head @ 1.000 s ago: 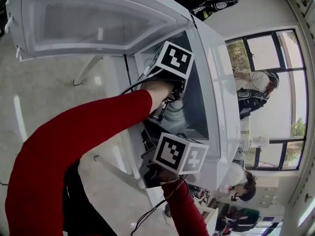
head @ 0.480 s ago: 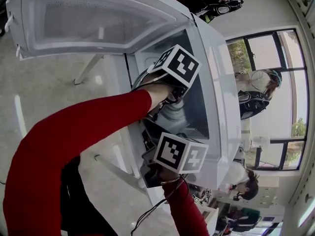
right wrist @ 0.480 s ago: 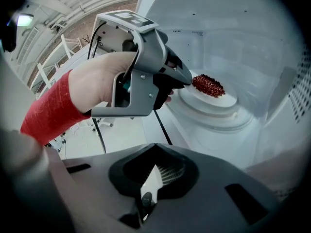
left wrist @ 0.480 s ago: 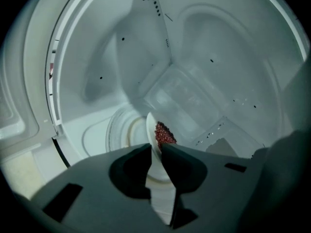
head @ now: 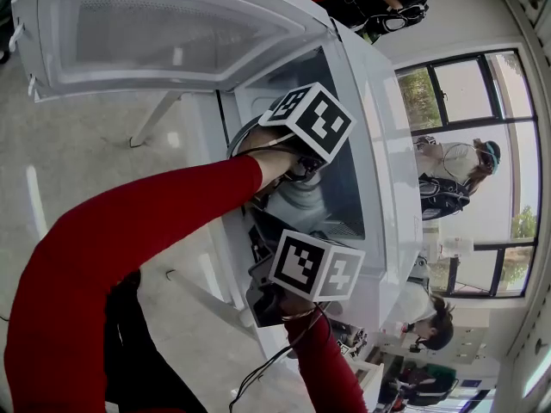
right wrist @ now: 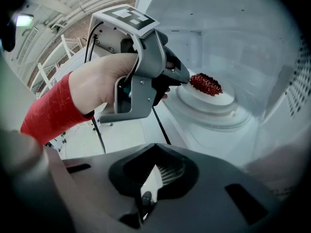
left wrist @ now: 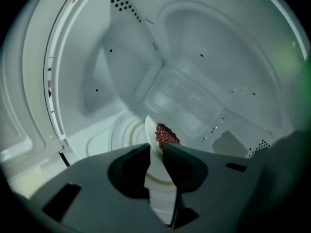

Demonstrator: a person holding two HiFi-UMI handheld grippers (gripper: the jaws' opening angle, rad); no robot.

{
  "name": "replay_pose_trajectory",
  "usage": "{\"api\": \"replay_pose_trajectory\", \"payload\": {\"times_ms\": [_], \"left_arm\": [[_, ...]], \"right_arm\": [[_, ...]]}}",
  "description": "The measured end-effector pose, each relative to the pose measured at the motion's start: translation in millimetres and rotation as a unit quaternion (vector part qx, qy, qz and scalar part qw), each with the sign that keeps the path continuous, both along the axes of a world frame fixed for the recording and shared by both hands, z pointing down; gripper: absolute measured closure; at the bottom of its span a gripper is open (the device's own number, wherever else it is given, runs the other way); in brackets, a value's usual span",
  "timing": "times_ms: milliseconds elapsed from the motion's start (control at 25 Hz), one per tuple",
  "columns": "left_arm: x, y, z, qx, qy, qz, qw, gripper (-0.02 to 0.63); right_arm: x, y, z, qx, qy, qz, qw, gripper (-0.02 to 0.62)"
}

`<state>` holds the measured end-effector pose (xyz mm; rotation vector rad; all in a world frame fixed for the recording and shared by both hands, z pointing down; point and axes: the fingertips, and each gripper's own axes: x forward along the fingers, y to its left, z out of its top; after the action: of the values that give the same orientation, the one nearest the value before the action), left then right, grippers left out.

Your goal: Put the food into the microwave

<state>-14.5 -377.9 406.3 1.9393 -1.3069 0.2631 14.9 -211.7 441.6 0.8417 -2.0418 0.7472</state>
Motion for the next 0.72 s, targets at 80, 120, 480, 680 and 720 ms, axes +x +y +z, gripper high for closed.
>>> {"api": "replay_pose_trajectory", "payload": {"times_ms": [80,120,480,680,720], "left_arm": [[1.0,0.7,-1.9,0.013,-0.027,0.005,0.9996,0.515],[1.9,1.2,-2.4,0.018,-0.036,0.008,0.9991,0.514],[6.2,2.0,-6.7,0.056,-0.091,0.02,0.9941,0.503],[4.5,0.0,-7.0,0.084,-0.136,0.027,0.9867,0.495],[4.3,-0.6,-6.7,0.089,-0.146,0.028,0.9849,0.494]], "right_arm": [[0.0,-0.1,-1.0,0.0,0.0,-0.001,1.0,0.581],[-0.2,0.0,-1.4,0.0,0.0,-0.002,1.0,0.581],[-0.3,-0.3,-2.7,0.001,0.0,-0.007,1.0,0.581],[-2.4,-0.8,0.1,0.0,0.0,-0.007,1.0,0.581],[-2.6,-0.9,0.7,0.0,0.0,-0.008,1.0,0.582]]}}
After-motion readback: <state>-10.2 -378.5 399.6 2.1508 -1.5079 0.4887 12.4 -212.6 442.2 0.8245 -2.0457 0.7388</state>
